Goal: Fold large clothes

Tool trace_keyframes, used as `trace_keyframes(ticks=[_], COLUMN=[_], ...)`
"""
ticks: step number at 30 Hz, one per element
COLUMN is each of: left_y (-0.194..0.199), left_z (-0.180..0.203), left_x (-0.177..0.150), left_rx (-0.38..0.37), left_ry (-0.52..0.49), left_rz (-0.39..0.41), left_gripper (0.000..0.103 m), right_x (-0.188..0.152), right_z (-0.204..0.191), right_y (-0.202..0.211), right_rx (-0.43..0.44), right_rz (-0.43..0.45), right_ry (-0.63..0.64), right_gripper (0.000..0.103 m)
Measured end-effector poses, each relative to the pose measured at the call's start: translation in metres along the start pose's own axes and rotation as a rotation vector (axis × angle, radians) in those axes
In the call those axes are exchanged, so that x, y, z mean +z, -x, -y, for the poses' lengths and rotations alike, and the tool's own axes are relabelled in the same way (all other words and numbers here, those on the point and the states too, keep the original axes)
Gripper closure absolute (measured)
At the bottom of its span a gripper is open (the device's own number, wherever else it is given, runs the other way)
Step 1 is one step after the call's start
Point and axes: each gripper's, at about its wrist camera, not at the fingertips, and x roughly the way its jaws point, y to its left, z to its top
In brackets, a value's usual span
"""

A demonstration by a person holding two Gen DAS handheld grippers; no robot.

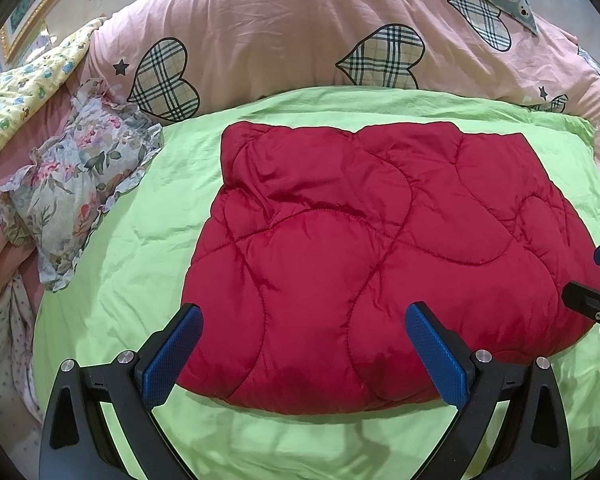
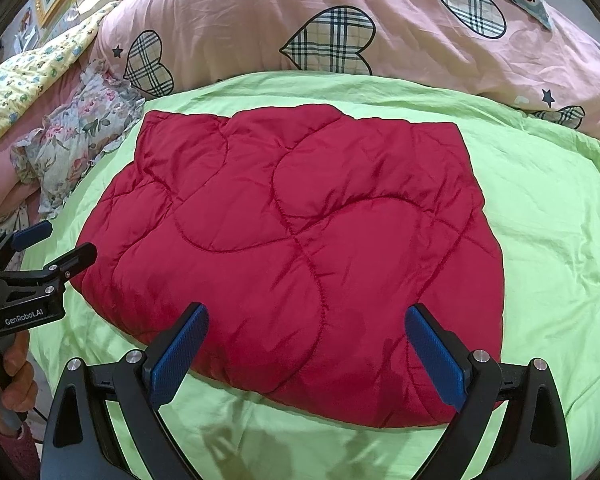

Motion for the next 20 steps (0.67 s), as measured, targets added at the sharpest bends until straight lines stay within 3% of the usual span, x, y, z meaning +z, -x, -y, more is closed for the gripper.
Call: trace_keyframes(ticks=[20], left_y=[-0.0042], left_z=[-0.0055], left_x=[0.0002], left_rx=[-0.032], left_ry=[0.019], left_rz=[0.002], left_gripper=[0.001], right_x=[-0.0011], right_z=[0.0015], right_y=[0.0003], right_rx=[0.027], right_rz=[0.022], right_ry=[-0.021], right_gripper=[0.004])
